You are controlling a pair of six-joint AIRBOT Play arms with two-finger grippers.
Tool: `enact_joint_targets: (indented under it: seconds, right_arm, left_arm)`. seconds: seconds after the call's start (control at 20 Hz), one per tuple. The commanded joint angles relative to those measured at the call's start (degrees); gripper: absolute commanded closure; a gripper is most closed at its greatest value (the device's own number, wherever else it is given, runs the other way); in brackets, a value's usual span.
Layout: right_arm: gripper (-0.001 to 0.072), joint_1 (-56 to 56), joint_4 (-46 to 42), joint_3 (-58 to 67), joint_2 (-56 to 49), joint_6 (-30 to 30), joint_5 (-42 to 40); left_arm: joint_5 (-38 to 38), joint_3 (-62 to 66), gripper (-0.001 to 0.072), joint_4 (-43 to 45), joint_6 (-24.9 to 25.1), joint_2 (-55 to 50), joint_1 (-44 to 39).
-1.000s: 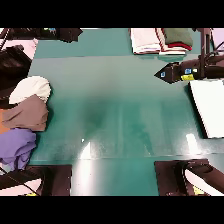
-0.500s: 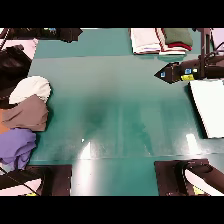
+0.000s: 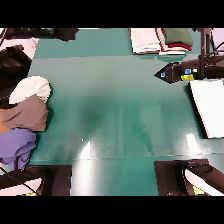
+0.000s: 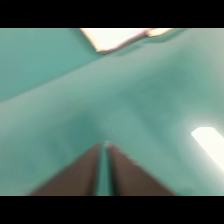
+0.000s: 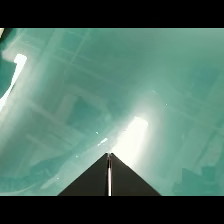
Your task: Fold the shirts.
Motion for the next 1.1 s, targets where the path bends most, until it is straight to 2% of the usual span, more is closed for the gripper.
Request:
enact_joint_targets:
  seconds: [0.0, 0.2, 0.4, 0.65, 0.8, 0.95, 1.0, 1.05]
  right_arm:
    - [0.0692, 0.1, 0.0, 0.0, 0.0, 0.0, 0.0]
    - [0.0691, 0.1, 0.0, 0.0, 0.0, 0.0, -0.4]
    - [0.0692, 0.1, 0.0, 0.0, 0.0, 0.0, -0.4]
    - [0.0692, 0.1, 0.0, 0.0, 0.0, 0.0, -0.4]
    - [0.0692, 0.1, 0.0, 0.0, 0.0, 0.0, -0.4]
    - [0.0692, 0.1, 0.0, 0.0, 0.0, 0.0, -0.7]
    - [0.0692, 0.1, 0.0, 0.0, 0.0, 0.0, -1.0]
    - [0.0692, 0.1, 0.0, 0.1, 0.0, 0.0, -1.7]
  left_arm:
    - [-5.1, -0.9, 0.0105, 18.6, -9.1, -0.8, 6.3]
    - [-6.2, -10.0, 0.0106, 20.3, -10.6, -2.9, 18.8]
    - [-2.6, -19.3, 0.0106, 20.3, -10.6, -8.7, 25.9]
    - [1.9, -20.5, 0.0105, 20.5, -10.6, -16.7, 28.8]
    - [5.5, -20.5, 0.0106, 20.5, -10.7, -18.7, 28.8]
    - [5.9, -20.5, 0.011, 20.5, -10.8, -18.8, 28.8]
    - [5.1, -20.3, 0.03, 20.5, -11.0, -18.8, 28.8]
    - [3.7, -19.3, 0.0662, 20.4, -10.9, -18.8, 28.8]
